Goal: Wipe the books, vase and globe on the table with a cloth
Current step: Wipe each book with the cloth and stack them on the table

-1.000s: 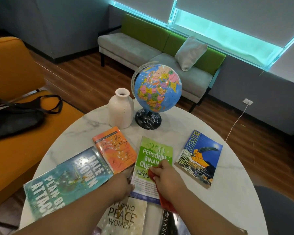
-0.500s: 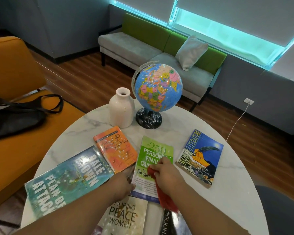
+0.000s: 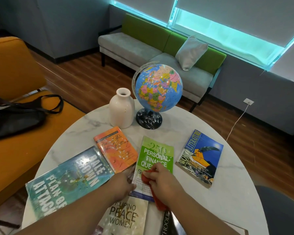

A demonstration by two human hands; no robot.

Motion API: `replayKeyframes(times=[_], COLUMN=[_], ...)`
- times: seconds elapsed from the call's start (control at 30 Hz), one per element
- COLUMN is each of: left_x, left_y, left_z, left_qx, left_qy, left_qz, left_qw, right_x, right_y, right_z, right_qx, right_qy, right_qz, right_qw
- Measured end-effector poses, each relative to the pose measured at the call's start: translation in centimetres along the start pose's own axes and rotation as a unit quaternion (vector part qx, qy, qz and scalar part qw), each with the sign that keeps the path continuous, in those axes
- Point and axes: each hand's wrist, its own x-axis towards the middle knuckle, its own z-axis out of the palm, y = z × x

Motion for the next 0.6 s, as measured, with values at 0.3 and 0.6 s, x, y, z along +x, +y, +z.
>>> replayKeyframes(times=[0.3,0.6], left_x=[-0.2,0.2], left_y=[-0.4,-0.8], left_z=[-0.8,-0.6], left_qx=[-0.057,-0.076], left_qy=[-0.055,-0.051], left_qz=[-0.012,-0.017], left_qw=[0.997,0.996], right_x=[-0.2,-0.5], right_y=[-0.7,-0.5], right_z=[0.3,0.4], right_qx=[0.048,0.031], right_qy=[0.018,-0.018], right_qz=[0.007,-0.027], right_qw=[0.999,0.999])
